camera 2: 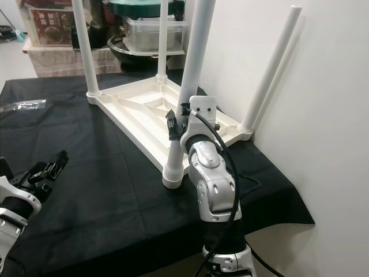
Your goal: Building children table
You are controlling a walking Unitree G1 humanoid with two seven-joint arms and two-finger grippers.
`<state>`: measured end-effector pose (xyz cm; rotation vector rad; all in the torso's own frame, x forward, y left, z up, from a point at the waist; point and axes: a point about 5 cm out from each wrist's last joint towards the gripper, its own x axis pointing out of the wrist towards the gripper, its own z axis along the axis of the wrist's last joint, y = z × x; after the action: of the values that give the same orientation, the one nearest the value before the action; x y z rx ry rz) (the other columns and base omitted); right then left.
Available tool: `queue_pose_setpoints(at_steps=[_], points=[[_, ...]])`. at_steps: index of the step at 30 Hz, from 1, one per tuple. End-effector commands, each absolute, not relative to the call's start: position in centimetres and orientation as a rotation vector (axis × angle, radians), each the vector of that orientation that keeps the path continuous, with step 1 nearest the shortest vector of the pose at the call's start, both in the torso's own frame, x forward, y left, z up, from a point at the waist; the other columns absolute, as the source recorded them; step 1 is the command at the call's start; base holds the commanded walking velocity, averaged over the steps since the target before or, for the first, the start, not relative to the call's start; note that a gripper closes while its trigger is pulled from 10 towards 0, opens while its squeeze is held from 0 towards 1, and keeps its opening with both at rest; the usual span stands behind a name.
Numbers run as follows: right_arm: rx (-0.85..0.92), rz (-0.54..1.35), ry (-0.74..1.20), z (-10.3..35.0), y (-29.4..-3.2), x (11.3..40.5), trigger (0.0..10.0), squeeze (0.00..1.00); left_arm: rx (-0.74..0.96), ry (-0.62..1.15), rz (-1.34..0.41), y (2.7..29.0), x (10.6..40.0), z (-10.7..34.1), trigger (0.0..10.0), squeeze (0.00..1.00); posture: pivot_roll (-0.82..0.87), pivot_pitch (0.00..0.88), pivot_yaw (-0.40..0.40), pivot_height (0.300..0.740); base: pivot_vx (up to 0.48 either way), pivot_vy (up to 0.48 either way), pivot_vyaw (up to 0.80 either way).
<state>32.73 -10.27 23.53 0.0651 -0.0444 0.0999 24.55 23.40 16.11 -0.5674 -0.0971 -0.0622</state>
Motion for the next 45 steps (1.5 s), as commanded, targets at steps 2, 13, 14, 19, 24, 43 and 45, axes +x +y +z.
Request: queue_pose_setpoints(at_steps=[2,13,14,19,24,43,45], points=[[0.077,0.107,-0.054,23.7,-10.7,33.0,10.0,1.0,-0.557,-0.083,-0.066,23.4,24.7,15.8,10.0,0.0,-0.04,0.0,-0.069,0.74,0.0,0.0,0.0],[0.05,0.21,-0.072,25.0,-11.8,34.3,10.0,0.0,-0.558,-0.08,-0.067,23.4,24.7,15.7,10.0,0.0,-0.04,0.0,-0.07,0.74,0.0,0.0,0.0],[0.05,0.21,-0.072,25.0,-11.8,34.3,10.0,0.0,-0.558,-0.08,-0.067,23.4,24.7,15.7,10.0,0.0,-0.04,0.0,-0.07,0.74,0.0,0.0,0.0],[0.035,0.246,-0.082,25.6,-12.4,34.8,10.0,0.0,-0.556,-0.079,-0.066,23.4,24.7,15.8,10.0,0.0,-0.04,0.0,-0.069,0.74,0.0,0.0,0.0],[0.043,0.336,-0.094,26.2,-12.7,35.0,10.0,0.0,-0.557,-0.078,-0.069,23.3,24.7,15.7,10.0,0.0,-0.05,0.0,-0.067,0.74,0.0,0.0,0.0],[0.016,0.638,-0.121,26.5,-13.9,36.0,10.0,0.0,-0.557,-0.079,-0.07,23.4,24.8,15.7,10.0,0.0,-0.04,0.0,-0.07,0.74,0.0,0.0,0.0],[0.016,0.638,-0.121,26.5,-13.9,36.0,10.0,0.0,-0.557,-0.079,-0.07,23.4,24.8,15.7,10.0,0.0,-0.04,0.0,-0.07,0.74,0.0,0.0,0.0]])
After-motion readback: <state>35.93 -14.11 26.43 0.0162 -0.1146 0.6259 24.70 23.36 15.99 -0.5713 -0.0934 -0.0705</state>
